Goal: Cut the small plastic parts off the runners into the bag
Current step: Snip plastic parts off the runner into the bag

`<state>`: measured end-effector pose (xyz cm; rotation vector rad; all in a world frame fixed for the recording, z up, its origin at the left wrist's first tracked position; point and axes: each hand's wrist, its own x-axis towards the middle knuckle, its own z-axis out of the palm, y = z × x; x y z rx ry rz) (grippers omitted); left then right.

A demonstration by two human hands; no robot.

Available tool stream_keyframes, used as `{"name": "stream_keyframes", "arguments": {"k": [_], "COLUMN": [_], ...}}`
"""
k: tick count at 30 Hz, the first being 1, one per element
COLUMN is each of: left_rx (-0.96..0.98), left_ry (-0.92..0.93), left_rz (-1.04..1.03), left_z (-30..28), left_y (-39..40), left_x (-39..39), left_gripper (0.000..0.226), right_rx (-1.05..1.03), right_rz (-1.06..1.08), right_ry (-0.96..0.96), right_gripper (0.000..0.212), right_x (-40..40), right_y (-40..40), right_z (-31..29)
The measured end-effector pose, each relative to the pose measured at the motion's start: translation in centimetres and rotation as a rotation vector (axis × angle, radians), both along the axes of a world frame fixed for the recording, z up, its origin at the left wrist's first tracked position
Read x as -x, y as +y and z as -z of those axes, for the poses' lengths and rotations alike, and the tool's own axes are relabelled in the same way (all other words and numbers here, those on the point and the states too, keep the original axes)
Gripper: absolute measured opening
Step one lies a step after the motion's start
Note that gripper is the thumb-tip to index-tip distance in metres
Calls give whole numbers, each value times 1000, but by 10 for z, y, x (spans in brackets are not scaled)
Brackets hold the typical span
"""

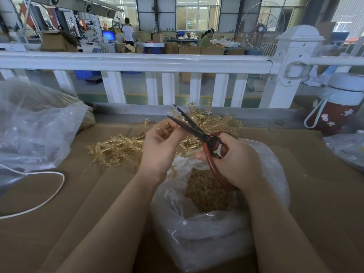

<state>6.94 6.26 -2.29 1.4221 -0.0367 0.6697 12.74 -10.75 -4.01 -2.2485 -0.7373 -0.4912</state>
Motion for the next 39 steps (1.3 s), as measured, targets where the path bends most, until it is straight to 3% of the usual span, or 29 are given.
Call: {"name": "stream_keyframes", "arguments": {"k": [5,8,12,20,27,36,39], "left_rx": [-24,-29,7,-5,82,50,68], "left_ry": [30,50,61,45,-23,-6,-10], "left_rz": [44,70,118,183,66,29,34], "left_z": [-1,-3,-4,-3,-4,-6,-5], "left_y": [1,1,1,3,0,1,1], "left_x": [2,4,4,5,6,6,5], "left_gripper": [13,21,12,20,16,19,22], "right_rx": [26,23,23,-31,-18,15,20], "right_rz": [0,-6,-15,-36,-22,-9,4], "right_ry": [-12,-19,-17,-12,35,28,21], "right_gripper": [73,67,66,60,62,68,60], "right_x": [-1,0,-1,2,0,-2,-1], "right_y": [0,1,0,1,1,0,1], "right_z": [0,0,0,-1,-1,0,0]}}
